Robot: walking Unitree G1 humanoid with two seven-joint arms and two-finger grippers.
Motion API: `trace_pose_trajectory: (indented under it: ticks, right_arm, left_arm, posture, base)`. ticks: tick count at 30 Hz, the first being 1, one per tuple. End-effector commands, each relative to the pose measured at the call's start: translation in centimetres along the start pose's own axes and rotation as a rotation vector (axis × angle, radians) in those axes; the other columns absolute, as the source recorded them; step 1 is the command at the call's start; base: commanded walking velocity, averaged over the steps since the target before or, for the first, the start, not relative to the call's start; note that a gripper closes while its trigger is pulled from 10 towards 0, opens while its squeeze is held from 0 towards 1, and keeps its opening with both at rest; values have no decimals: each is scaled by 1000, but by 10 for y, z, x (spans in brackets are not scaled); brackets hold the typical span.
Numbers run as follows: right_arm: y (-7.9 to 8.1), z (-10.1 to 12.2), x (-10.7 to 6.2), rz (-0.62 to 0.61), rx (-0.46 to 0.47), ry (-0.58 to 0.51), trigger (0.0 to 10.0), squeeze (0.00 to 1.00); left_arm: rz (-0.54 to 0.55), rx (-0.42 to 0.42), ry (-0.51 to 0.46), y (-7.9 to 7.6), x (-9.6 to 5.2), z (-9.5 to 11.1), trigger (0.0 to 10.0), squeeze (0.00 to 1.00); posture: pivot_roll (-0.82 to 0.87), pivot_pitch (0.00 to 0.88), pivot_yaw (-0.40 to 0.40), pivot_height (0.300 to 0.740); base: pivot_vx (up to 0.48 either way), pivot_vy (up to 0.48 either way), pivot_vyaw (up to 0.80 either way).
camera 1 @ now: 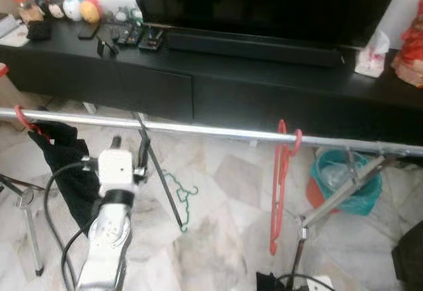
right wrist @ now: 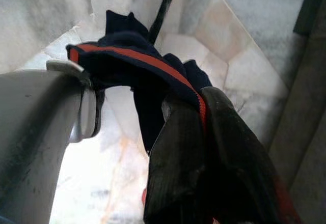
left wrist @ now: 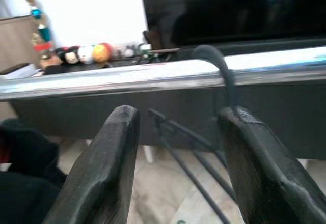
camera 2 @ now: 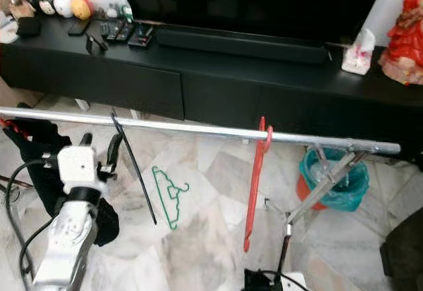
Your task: Hang hanger
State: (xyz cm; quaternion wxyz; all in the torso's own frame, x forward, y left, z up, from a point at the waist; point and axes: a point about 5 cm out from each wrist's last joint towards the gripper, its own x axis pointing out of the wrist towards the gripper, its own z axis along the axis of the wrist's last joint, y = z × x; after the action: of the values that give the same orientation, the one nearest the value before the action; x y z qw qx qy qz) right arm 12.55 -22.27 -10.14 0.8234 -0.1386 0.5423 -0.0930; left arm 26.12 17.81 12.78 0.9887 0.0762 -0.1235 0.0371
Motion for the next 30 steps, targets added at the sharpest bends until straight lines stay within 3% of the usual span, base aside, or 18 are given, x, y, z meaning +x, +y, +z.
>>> trace_pose_trajectory:
  ticks: [1, 2, 3, 4, 7, 11, 14, 16, 22, 24, 26, 30]
  right_arm:
    - [-2, -7, -1, -2, -6, 18, 10000, 0]
    - [-2, -7, -1, -1, -11, 18, 10000, 0]
    - [-2, -7, -1, -1, -11, 18, 10000, 0]
    - [-2, -7, -1, -1, -13, 17, 10000, 0]
    - [-1, -6, -1, 3, -17, 16, 10000, 0]
    - [0, -6, -1, 9, -28, 13, 10000, 0]
    - [0, -6, -1, 9, -32, 14, 10000, 0]
    - [-1, -7, -1, 8, -33, 15, 10000, 0]
    - [-2, -7, -1, 10, -38, 15, 10000, 0]
    - [-1, -8, -1, 17, -41, 16, 10000, 0]
    - [-1, -8, -1, 19, -43, 17, 10000, 0]
    - [1, -9, -1, 24, -45, 19, 10000, 0]
  left_arm:
    - [4, 37, 29, 5, -12, -3, 10000, 0]
    - [17, 68, 110, 14, -34, -18, 10000, 0]
    - [17, 68, 110, 14, -34, -18, 10000, 0]
    - [14, 97, 203, 20, -50, -37, 10000, 0]
    - [28, 107, 369, 28, -76, -73, 10000, 0]
    - [33, 92, 494, 29, -89, -96, 10000, 0]
    - [20, 81, 559, 26, -93, -108, 10000, 0]
    - [30, 64, 553, 24, -88, -110, 10000, 0]
    - [60, 43, 406, 19, -60, -91, 10000, 0]
    - [42, 27, 397, 15, -53, -88, 10000, 0]
    - [31, 28, 420, 13, -54, -91, 10000, 0]
    - [6, 44, 594, 14, -80, -122, 10000, 0]
  posture:
    - [14, 72, -2, 740]
    - [14, 72, -2, 740]
    - [14, 72, -2, 740]
    - [22, 70, 0, 740]
    - [18, 69, -1, 740]
    - [18, 69, -1, 740]
    - [14, 66, -4, 740]
    - [14, 67, -5, 740]
    - [10, 69, -7, 740]
    - [11, 70, -6, 740]
    - [19, 69, -6, 740]
    - [13, 68, -3, 740]
  base:
    - [0, 0, 0]
    - [0, 0, 0]
    - [0, 0, 0]
    - [0, 0, 0]
    - [0, 0, 0]
    - [0, 0, 0]
    - [0, 0, 0]
    - [0, 0, 0]
    - [42, 0, 0]
    - [281, 0, 0]
    - [279, 0, 0]
    - [122, 0, 0]
